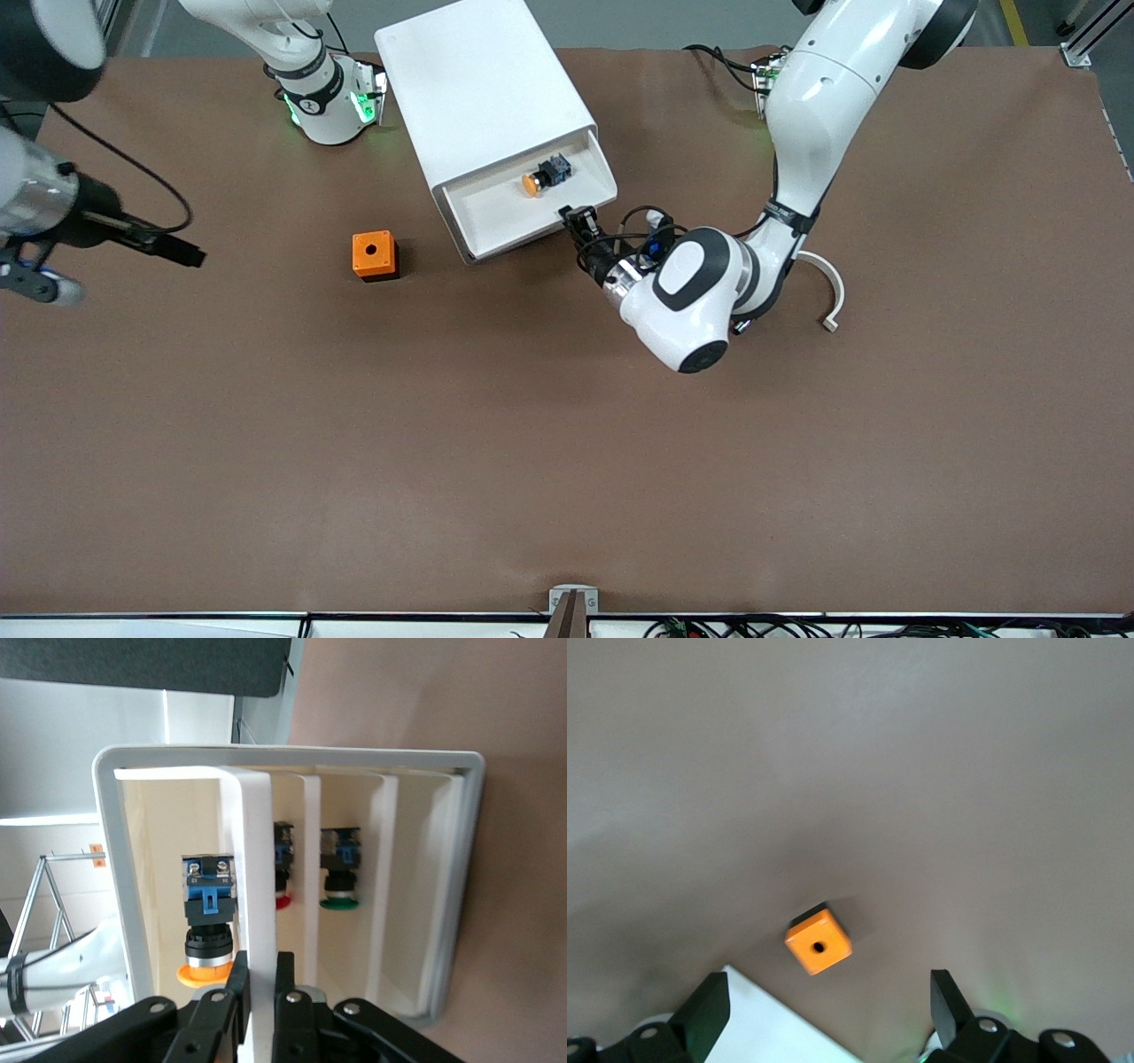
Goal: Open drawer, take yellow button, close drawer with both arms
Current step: 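Release the drawer with the left gripper while the right gripper reaches in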
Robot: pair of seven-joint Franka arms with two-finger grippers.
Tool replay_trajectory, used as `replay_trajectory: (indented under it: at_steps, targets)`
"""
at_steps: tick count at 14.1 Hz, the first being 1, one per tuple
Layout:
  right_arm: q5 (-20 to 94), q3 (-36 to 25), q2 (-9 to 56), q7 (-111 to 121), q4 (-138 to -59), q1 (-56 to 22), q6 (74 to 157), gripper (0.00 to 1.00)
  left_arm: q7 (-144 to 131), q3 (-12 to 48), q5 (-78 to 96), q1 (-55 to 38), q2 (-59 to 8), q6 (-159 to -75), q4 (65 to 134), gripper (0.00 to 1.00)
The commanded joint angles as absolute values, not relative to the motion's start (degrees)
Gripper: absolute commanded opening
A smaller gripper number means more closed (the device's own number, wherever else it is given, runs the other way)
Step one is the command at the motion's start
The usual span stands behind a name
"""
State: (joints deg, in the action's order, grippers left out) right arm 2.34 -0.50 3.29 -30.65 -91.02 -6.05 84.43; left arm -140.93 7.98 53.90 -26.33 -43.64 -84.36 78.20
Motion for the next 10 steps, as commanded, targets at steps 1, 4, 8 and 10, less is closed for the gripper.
replay_trajectory:
  at_steps: [1,4,8,10]
  targets:
    - [5.0,-0.8,2.3,-43.5,-90.7,-12.6,83.7,1.00,-140.6,7.8,51.9,-22.2,-43.2,-81.4,77.2,0.00]
    - [5.2,-0.8,2.3,-58.1,-91.2,-21.4,86.0,1.00,-139.2,7.9,51.8,-21.5,-42.8,-81.3,77.3,1.00]
    - [6.2,-0.8,2.5,-72.6,-94.7,-30.3,93.3,1.00,-139.1,8.1,51.9,-19.0,-42.3,-80.9,75.2,1.00]
    - [6.8,-0.8,3.3,-78.2,-95.1,-33.9,96.9,1.00,-138.7,7.7,51.3,-17.6,-42.3,-80.4,72.9,1.00]
